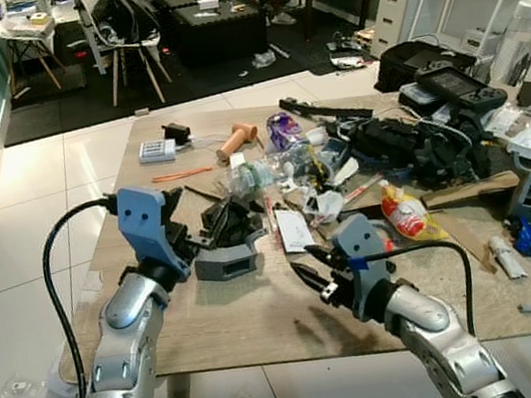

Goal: Picking trash to rubbish bin

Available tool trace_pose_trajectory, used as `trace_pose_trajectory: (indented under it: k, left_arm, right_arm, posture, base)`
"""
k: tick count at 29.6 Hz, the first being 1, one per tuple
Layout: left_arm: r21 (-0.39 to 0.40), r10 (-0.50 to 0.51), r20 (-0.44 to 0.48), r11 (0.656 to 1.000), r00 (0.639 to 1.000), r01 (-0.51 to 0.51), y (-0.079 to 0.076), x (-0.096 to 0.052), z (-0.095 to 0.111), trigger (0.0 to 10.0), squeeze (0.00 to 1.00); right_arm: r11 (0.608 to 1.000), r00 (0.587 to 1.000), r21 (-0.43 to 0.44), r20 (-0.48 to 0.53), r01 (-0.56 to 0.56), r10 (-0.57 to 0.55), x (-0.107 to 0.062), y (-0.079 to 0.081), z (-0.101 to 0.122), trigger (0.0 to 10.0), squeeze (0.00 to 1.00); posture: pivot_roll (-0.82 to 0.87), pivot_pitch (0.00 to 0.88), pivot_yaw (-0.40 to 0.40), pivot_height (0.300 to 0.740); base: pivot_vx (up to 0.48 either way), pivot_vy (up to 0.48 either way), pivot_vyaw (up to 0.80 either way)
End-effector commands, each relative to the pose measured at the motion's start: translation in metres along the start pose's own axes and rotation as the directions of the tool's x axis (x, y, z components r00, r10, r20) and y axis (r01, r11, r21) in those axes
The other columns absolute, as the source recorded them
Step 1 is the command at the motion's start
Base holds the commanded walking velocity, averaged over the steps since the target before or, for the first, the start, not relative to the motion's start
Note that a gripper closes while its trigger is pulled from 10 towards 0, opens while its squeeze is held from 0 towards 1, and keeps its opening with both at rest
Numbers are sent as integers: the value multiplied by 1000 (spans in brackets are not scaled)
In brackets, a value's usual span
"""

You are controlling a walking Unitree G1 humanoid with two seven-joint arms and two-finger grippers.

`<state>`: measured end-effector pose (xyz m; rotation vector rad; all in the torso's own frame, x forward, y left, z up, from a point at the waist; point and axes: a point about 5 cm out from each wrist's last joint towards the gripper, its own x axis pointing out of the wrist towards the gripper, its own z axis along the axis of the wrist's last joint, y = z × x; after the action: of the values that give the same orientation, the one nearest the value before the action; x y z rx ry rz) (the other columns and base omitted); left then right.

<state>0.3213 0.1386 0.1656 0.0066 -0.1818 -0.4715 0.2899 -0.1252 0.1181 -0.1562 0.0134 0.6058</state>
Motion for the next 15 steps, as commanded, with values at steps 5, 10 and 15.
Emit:
trace_pose_trajectory:
  k: [5, 10, 15]
  left_arm:
    - [82, -73, -170, 993, 983, 88, -6, -2, -27, 10000, 106]
    - [118, -75, -219, 988, 973, 103, -5, -2, -38, 10000, 502]
    - [111, -111, -245, 984, 963, 142, -5, -1, -42, 10000, 1000]
  right_arm:
    - [999, 999, 41, -31, 11, -10, -1, -6, -11, 10000, 0]
    - [997, 995, 25, -62, -71, 73, 0, -1, -18, 10000, 0]
    - [993, 991, 27, -68, -111, 112, 1, -2, -16, 10000, 0]
  posture:
    - [-85, 32, -42, 740]
    - [-84, 35, -42, 740]
    - [-84, 39, -43, 740]
  base:
    - [0, 0, 0]
    - [0, 0, 0]
    - [0, 0, 0]
